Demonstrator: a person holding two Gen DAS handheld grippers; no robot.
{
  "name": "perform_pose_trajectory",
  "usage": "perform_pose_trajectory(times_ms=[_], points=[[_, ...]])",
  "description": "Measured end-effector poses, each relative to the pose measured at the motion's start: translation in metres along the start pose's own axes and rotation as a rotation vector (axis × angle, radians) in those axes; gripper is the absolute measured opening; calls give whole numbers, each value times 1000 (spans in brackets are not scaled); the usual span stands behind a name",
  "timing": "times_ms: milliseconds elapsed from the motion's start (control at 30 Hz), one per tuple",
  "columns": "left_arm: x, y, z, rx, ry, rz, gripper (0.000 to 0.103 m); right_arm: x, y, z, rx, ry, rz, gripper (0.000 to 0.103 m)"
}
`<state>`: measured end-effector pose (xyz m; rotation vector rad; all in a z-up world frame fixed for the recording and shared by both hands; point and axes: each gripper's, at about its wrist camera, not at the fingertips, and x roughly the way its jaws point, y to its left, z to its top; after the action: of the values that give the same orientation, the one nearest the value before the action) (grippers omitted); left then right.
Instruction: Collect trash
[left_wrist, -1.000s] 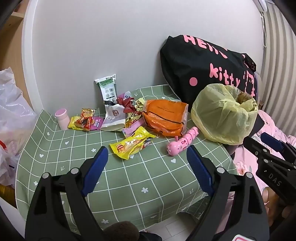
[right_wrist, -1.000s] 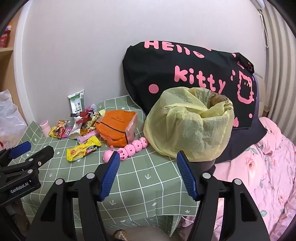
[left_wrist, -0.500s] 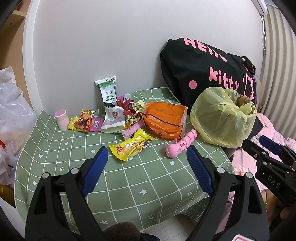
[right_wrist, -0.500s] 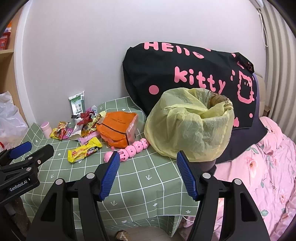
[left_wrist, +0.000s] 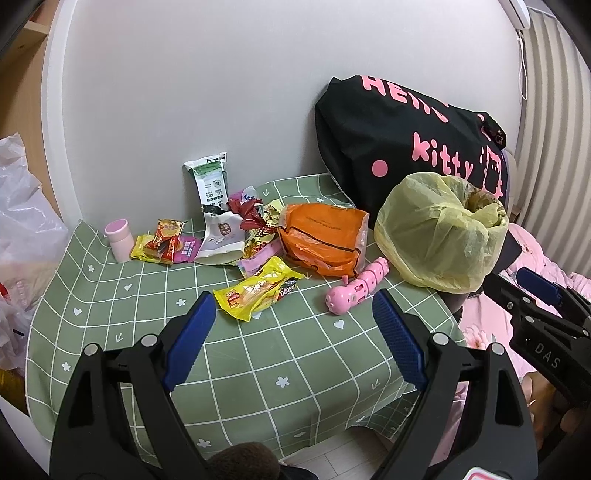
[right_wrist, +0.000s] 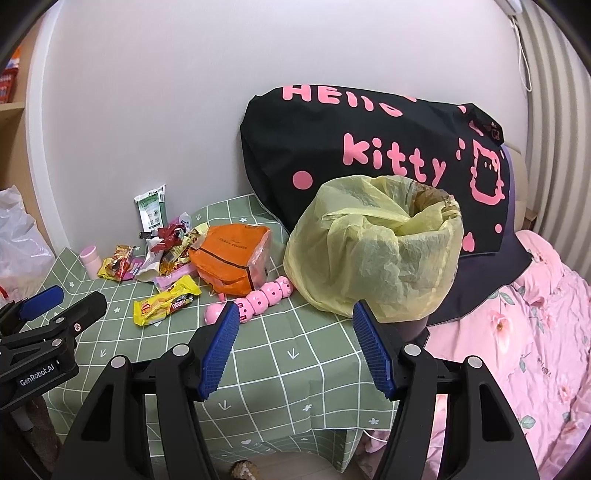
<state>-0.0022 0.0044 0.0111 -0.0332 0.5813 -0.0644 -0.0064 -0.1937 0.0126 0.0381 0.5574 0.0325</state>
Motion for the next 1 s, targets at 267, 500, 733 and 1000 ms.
perform_pose_trajectory(times_ms=[267,500,733,1000], points=[[-1,-2,-1,3,-4,-3,83,0,0,-1,0,0,0,60],[-1,-2,-1,3,-4,-2,83,0,-1,0,0,1,2,60],[-1,-2,-1,4,-4,-3,83,0,-2,-1,0,-2,1,60],[-1,-2,-1,1,-4,-1,83,0,-1,0,2,-1,2,60]])
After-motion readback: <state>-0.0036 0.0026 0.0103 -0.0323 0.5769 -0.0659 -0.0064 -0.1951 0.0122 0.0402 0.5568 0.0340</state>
